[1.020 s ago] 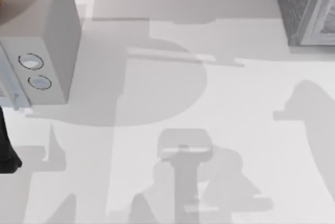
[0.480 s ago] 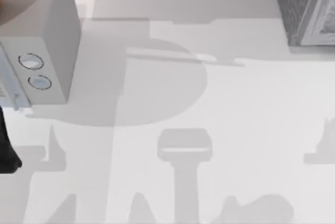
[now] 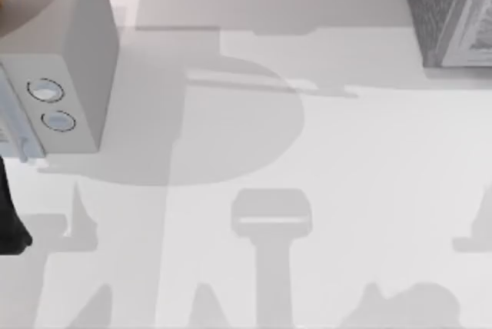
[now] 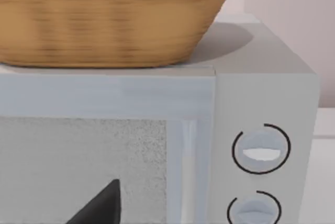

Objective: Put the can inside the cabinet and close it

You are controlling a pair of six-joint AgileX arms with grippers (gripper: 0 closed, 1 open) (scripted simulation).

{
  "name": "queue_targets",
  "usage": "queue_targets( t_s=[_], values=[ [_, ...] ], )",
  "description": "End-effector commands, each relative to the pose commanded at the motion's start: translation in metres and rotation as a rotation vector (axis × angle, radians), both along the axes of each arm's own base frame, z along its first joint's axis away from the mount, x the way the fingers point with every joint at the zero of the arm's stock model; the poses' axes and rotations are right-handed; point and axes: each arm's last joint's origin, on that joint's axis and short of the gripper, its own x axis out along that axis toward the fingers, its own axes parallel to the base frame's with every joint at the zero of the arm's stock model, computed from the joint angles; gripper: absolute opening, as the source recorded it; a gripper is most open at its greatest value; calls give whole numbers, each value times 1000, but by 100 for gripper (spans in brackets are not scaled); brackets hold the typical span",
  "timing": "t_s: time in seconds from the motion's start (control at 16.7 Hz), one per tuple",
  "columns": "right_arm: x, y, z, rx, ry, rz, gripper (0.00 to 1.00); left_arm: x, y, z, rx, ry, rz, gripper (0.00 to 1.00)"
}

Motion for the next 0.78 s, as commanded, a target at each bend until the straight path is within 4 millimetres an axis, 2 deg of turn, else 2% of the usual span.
queue_targets(
  t_s=[0.12, 0.24, 0.54, 0.78],
  values=[
    [0, 0, 2, 0, -4, -1, 0, 0, 0, 0, 0, 0, 0, 100],
    [-2, 0, 15, -2, -27, -4, 0, 0, 0, 0, 0, 0, 0, 100],
    [-3, 2, 71, -10, -60, -7, 0, 0, 0, 0, 0, 0, 0, 100],
    [5, 4, 112, -7, -15, -1, 0, 0, 0, 0, 0, 0, 0, 100]
  ],
)
